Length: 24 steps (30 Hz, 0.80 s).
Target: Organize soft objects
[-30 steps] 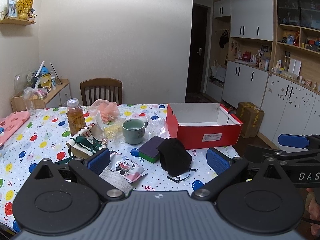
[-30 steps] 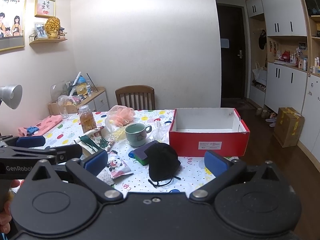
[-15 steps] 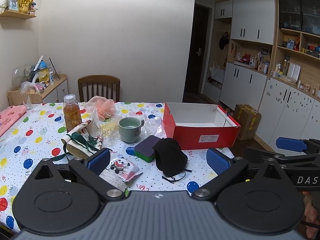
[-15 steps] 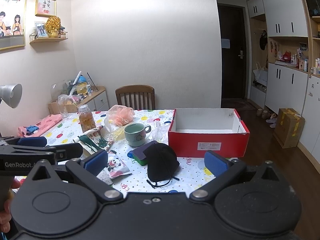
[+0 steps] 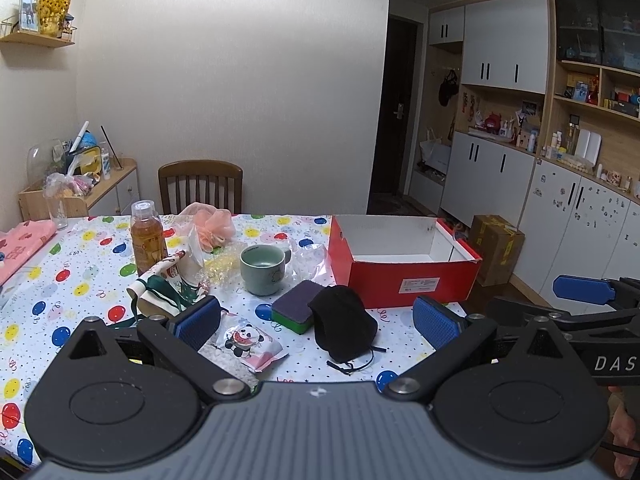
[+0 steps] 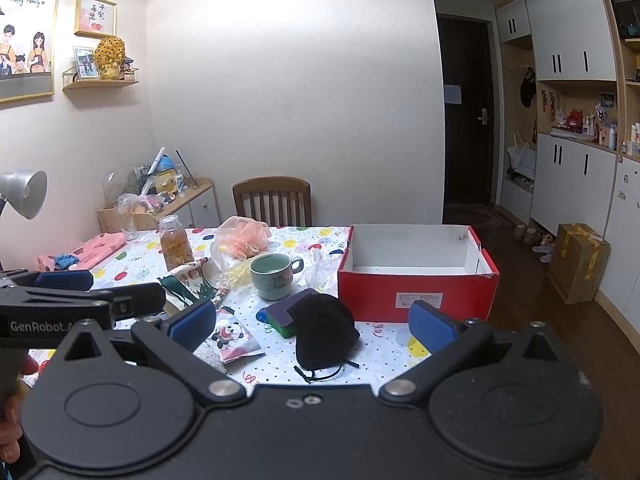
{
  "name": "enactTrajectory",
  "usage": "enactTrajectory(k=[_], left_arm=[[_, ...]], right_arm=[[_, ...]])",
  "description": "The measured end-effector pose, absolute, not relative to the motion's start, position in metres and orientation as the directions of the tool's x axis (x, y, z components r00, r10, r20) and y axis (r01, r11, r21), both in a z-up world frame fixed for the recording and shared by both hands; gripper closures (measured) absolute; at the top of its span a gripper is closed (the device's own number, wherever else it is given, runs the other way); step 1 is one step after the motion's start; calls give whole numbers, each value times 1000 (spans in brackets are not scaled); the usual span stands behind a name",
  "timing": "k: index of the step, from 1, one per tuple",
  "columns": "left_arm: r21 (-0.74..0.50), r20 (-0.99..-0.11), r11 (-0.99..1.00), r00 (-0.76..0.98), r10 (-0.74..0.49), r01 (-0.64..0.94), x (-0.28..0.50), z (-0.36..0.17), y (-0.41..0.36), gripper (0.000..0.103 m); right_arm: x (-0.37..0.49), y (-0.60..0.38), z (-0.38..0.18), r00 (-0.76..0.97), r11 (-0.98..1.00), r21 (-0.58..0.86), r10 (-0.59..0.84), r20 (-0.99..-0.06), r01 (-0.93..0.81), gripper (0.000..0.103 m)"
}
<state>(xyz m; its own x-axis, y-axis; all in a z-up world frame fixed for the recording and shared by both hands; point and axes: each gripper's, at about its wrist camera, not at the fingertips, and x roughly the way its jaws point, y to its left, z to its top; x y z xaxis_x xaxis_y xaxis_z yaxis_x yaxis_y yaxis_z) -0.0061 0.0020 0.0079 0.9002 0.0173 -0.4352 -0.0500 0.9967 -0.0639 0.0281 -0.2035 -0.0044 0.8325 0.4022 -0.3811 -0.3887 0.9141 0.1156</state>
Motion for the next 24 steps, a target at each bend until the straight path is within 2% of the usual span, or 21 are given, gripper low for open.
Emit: enactTrajectory(k=[8, 24], left_arm=[[-66, -432, 996, 901, 33, -68, -4, 8, 8, 0], [-75, -516, 984, 851, 101, -162, 27, -38, 62, 0]], right_arm=[[32, -203, -6, 817, 901, 125, 430, -383, -416, 1], [78, -185, -32, 748, 879, 137, 463, -476, -456, 1]])
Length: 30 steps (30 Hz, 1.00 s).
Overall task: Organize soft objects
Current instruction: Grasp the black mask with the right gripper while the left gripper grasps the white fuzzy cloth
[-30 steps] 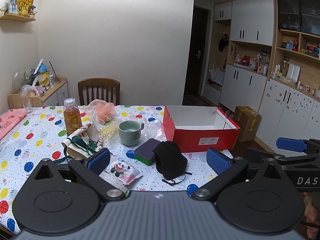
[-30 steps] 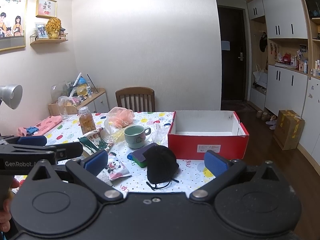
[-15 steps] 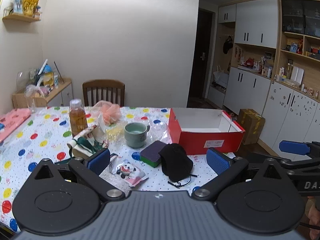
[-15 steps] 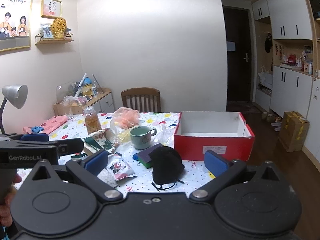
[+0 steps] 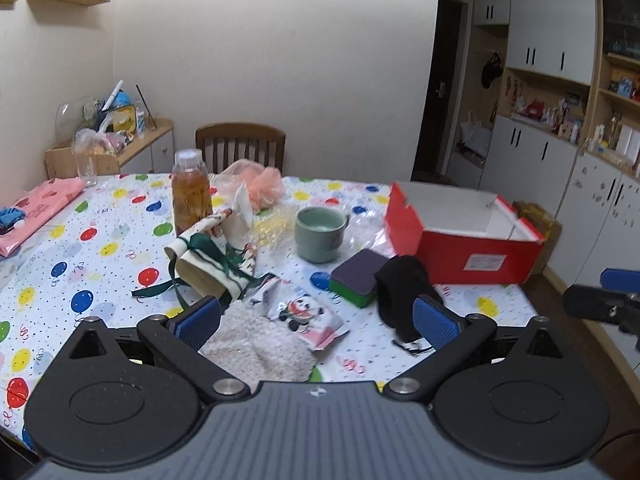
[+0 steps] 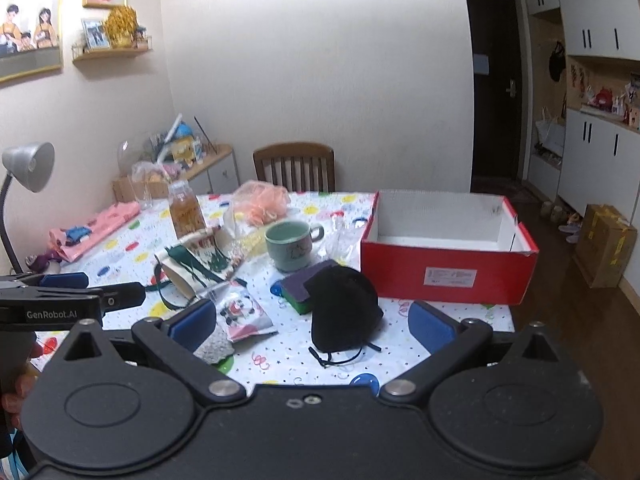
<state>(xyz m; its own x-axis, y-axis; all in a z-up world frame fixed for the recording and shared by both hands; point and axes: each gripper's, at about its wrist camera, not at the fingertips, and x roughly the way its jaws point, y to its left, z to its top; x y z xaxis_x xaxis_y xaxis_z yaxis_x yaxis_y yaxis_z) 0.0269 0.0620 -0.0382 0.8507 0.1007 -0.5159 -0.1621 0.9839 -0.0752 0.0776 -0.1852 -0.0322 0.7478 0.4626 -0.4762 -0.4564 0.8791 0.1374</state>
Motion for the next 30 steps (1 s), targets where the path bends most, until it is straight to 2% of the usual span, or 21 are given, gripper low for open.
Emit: enactTrajectory(k=[10, 21, 30], left_arm=[[-41, -598, 980, 790, 132, -194, 82, -91, 93, 0], [-2, -744, 972, 649, 155, -235, 137, -152, 121, 1], [-3, -793, 972, 593, 141, -234, 157, -175, 132, 1]], right_arm=[[145, -159, -65, 702, 874, 106, 448, -554, -475, 5], [220, -113, -118, 654, 877, 14, 369, -661, -480, 11], [269, -80, -156, 625, 881, -45, 297, -722, -470, 13]])
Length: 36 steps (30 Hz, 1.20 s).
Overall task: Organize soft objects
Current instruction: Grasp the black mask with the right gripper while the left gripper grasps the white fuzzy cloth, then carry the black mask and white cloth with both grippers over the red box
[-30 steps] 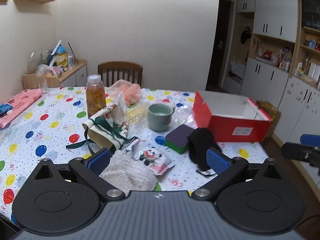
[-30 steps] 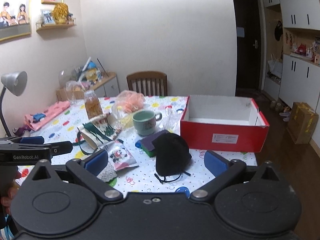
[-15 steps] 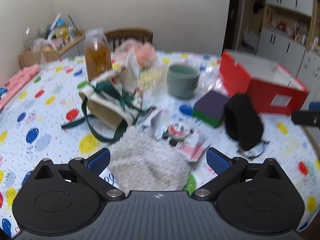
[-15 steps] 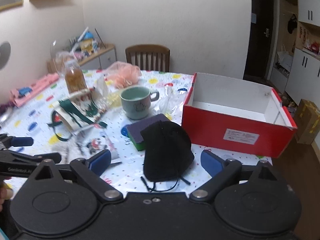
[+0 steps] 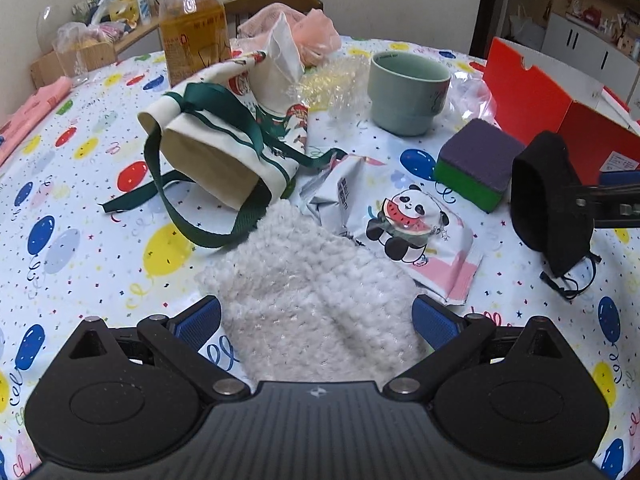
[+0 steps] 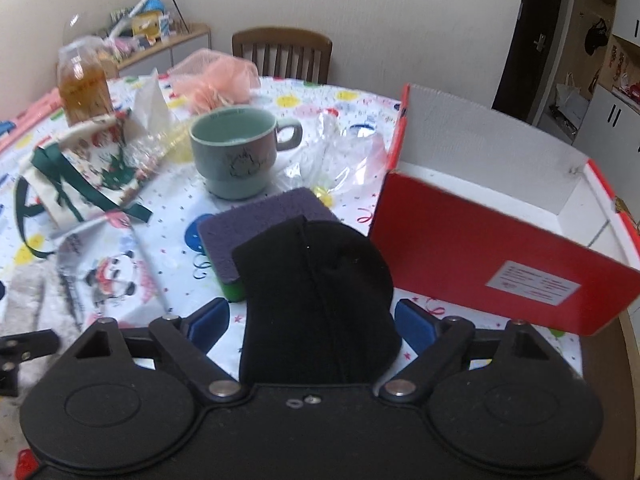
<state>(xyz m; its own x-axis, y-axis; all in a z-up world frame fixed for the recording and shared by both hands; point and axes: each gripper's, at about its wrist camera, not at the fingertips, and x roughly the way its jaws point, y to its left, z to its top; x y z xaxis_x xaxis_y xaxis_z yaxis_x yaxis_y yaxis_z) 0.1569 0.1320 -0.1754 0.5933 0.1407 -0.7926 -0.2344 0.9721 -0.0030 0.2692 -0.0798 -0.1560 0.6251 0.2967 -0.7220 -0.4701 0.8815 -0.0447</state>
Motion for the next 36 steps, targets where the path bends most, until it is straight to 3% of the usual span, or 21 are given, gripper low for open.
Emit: enactTrajectory(k=[3, 11, 22, 36], left_arm=[[-21, -797, 976, 593, 115, -217, 159, -179, 133, 5], [-29, -815, 978, 572, 97, -208, 163, -186, 137, 36], [-74, -794, 978, 605, 60, -194, 156, -177, 147, 81], [-109, -718, 988, 696, -4, -107, 149, -127, 153, 84]], right_arm=[[278, -73, -168, 615, 882, -65, 270, -741, -466, 16], [286, -64, -183, 604, 885, -98, 226, -765, -456, 33], [279, -74, -177, 609, 904, -59, 236, -757, -424, 84], [251, -99, -118, 652, 907, 29, 324, -685, -420, 89]])
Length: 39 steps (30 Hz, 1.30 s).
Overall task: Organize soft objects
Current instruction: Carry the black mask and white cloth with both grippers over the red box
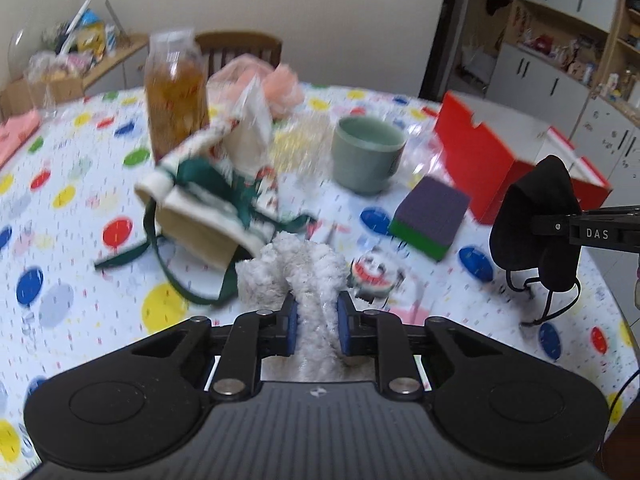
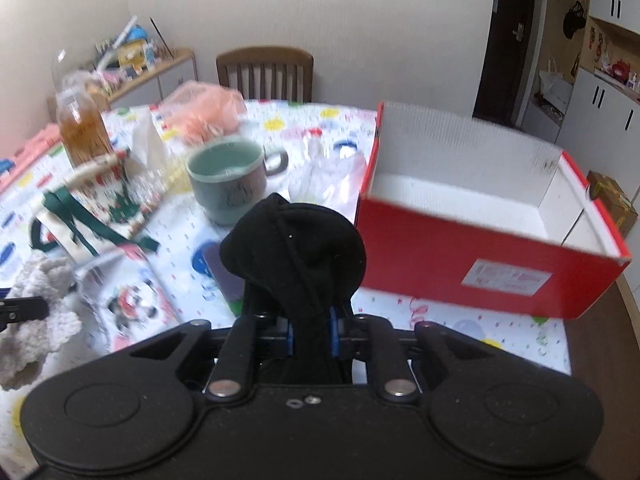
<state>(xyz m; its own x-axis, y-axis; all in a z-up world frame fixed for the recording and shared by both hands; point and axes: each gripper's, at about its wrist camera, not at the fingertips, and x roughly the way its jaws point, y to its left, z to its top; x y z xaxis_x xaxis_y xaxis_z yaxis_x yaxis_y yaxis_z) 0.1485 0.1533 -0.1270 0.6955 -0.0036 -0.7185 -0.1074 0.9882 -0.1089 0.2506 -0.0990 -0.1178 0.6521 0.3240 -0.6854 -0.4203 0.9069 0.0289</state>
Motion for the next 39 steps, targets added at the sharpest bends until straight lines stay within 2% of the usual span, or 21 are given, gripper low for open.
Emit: enactTrajectory(k=[7, 12, 18, 28, 39], left_arm=[[-110, -631, 994, 774, -55, -19, 155, -80, 147, 84], [-161, -569, 986, 812, -128, 43, 172, -49, 145, 84], [-160, -527, 979, 828, -192, 126, 199, -23, 130, 84], [-158, -519, 956, 803, -293, 247, 251, 8, 73, 84], [-161, -576, 955, 762, -295, 248, 324, 9, -14, 84]], right_arm=[[245, -116, -71, 686, 907, 57, 356, -635, -417, 89], [248, -131, -41, 706, 918, 69, 347, -618, -391, 89], [258, -156, -16, 731, 937, 95, 322, -601, -335, 89], [290, -209, -6, 743, 956, 140, 290, -603, -259, 89], [341, -261, -15, 719, 945, 144, 318, -618, -294, 89]])
